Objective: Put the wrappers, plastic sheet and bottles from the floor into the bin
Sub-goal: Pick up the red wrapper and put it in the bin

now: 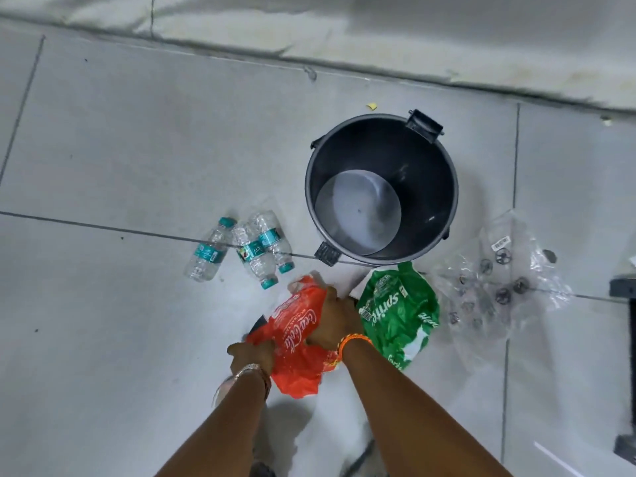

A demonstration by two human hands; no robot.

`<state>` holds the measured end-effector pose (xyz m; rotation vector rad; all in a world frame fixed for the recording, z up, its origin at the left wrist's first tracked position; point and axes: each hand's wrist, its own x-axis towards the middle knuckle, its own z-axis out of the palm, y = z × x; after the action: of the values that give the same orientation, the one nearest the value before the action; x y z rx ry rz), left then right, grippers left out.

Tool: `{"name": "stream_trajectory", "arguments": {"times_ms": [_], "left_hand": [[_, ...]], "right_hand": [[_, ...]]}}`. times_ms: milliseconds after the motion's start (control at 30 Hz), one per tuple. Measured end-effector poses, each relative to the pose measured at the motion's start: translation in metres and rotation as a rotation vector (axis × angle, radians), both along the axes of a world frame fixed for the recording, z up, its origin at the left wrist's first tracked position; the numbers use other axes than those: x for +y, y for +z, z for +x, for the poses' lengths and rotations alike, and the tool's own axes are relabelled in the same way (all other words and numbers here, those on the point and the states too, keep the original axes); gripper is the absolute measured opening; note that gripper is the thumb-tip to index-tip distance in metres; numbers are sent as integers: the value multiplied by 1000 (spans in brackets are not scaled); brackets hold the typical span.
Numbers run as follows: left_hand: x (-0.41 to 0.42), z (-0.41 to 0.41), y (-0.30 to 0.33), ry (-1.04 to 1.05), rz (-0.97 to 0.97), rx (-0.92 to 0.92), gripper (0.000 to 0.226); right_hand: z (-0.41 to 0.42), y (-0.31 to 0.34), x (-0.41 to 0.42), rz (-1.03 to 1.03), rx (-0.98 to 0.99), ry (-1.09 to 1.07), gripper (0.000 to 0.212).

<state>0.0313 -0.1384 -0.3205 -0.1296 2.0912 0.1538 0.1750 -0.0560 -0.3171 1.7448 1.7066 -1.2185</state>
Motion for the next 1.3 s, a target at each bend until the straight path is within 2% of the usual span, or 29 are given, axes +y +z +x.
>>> {"name": "stream_trajectory", "arguments": {"times_ms": [100, 200, 300, 400, 467, 533, 600, 633, 667, 700, 767, 800, 833, 867, 967, 1000, 1033, 1067, 1133, 1167, 1267, 1300], "left_hand": [[2, 1, 11, 92, 76, 2, 55], [21, 10, 57, 242, 169, -131, 23], [40, 14, 121, 321, 326, -402, 26], [61, -2, 174, 330, 607, -680, 52], [82, -14, 191, 333, 732, -774, 58], [111, -17, 196, 233, 802, -625, 43], [142, -12, 185, -14, 772, -326, 24], [156, -8, 176, -123, 754, -222, 25], [169, -1, 168, -199, 737, -163, 31], [179, 5, 160, -263, 714, -121, 39], [196, 16, 147, -402, 690, -36, 49], [202, 21, 143, -485, 687, 18, 49], [208, 25, 141, -549, 688, 63, 45], [213, 29, 139, -581, 695, 102, 40], [216, 32, 139, -612, 696, 204, 30], [216, 33, 138, -617, 699, 238, 30], [215, 33, 137, -625, 700, 260, 30], [214, 31, 137, -625, 711, 274, 30], [212, 30, 130, -592, 724, 264, 34], [211, 30, 127, -568, 730, 249, 37], [209, 27, 115, -513, 740, 206, 49], [209, 26, 111, -500, 745, 206, 50]], "right_hand": [[-1, 17, -7, -46, 74, 39, 116], [2, 66, -16, -6, 133, 112, 114], [4, 134, -18, 214, 199, 72, 96], [13, 203, 5, 510, 284, 1, 77], [26, 239, 33, 731, 356, -144, 60], [37, 257, 71, 948, 327, -288, 52], [41, 247, 112, 1106, 259, -466, 48], [43, 230, 130, 1121, 229, -511, 48], [43, 208, 145, 1047, 148, -448, 50], [43, 180, 156, 873, 29, -287, 53], [44, 136, 165, 379, -152, 46, 57], [46, 127, 167, 237, -164, 98, 53], [50, 126, 166, 246, -132, 41, 49], [58, 129, 162, 376, -62, -95, 42], [89, 152, 130, 970, 171, -666, 12], [102, 154, 117, 1106, 198, -843, 6], [114, 145, 100, 1153, 162, -991, 2], [122, 128, 84, 1098, 77, -1101, 5], [127, 84, 52, 748, -58, -1129, 26], [122, 63, 39, 549, -71, -1047, 45], [95, 20, 17, 38, -96, -697, 121], [88, 9, 15, -57, -138, -613, 133]]}}
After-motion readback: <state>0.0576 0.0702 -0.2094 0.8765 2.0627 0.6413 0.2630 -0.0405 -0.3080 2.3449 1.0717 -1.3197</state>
